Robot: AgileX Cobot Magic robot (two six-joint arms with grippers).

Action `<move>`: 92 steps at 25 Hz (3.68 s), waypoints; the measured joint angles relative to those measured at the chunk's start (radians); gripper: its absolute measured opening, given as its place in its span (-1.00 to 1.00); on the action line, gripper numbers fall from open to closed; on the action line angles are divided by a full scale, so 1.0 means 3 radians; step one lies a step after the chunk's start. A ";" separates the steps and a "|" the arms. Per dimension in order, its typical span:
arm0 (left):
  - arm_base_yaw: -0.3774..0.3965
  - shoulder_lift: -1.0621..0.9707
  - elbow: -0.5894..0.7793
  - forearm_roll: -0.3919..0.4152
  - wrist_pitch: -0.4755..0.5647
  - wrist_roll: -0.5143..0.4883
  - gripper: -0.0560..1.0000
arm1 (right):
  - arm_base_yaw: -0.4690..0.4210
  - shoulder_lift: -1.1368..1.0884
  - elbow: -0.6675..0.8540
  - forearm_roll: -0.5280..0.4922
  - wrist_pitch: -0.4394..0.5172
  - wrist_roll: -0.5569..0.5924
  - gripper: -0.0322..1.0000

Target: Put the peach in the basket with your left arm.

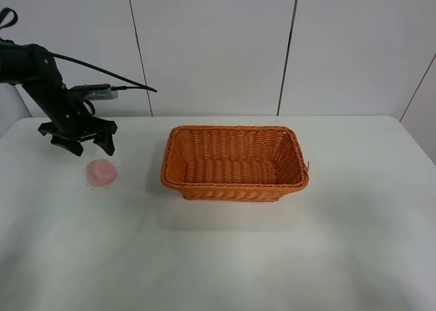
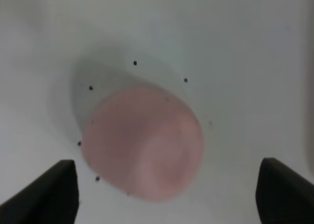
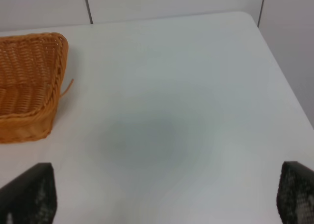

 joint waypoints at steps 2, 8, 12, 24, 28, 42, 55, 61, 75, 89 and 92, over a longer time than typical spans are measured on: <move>0.0000 0.0133 0.0000 0.0000 -0.0088 0.0000 0.70 | 0.0000 0.0000 0.0000 0.0000 0.0000 0.0000 0.41; 0.0000 0.0411 -0.0009 0.0009 -0.0174 0.0003 0.70 | 0.0000 0.0000 0.0000 0.0000 0.0000 0.0000 0.41; 0.0000 0.0492 -0.0019 0.0027 -0.0187 0.0003 0.70 | 0.0000 0.0000 0.0000 0.0000 0.0000 0.0000 0.41; 0.0001 0.0417 -0.0039 0.0043 -0.0094 0.0003 -0.64 | 0.0000 0.0000 0.0000 0.0000 0.0000 0.0000 0.41; 0.0001 0.0265 -0.0196 0.0088 0.0164 0.0000 -0.66 | 0.0000 0.0000 0.0000 0.0000 0.0000 0.0000 0.41; -0.0314 -0.0124 -0.1199 0.0112 0.1277 -0.0159 -0.66 | 0.0000 0.0000 0.0000 0.0000 0.0000 0.0000 0.41; -0.1615 0.0361 -0.1822 0.0088 0.1248 -0.0260 -0.66 | 0.0000 0.0000 0.0000 0.0000 0.0000 0.0000 0.41; -0.2021 0.0965 -0.2450 0.0088 0.1190 -0.0277 -0.66 | 0.0000 0.0000 0.0000 0.0000 0.0000 0.0000 0.41; -0.2184 0.1271 -0.2460 0.0081 0.0944 -0.0271 0.09 | 0.0000 0.0000 0.0000 0.0000 0.0000 0.0000 0.41; -0.2158 0.1099 -0.2516 0.0084 0.1289 -0.0259 0.75 | 0.0000 0.0000 0.0000 0.0000 0.0000 0.0000 0.41; -0.2101 0.0857 -0.2519 0.0080 0.1293 -0.0248 0.75 | 0.0000 0.0000 0.0000 0.0000 0.0000 0.0000 0.41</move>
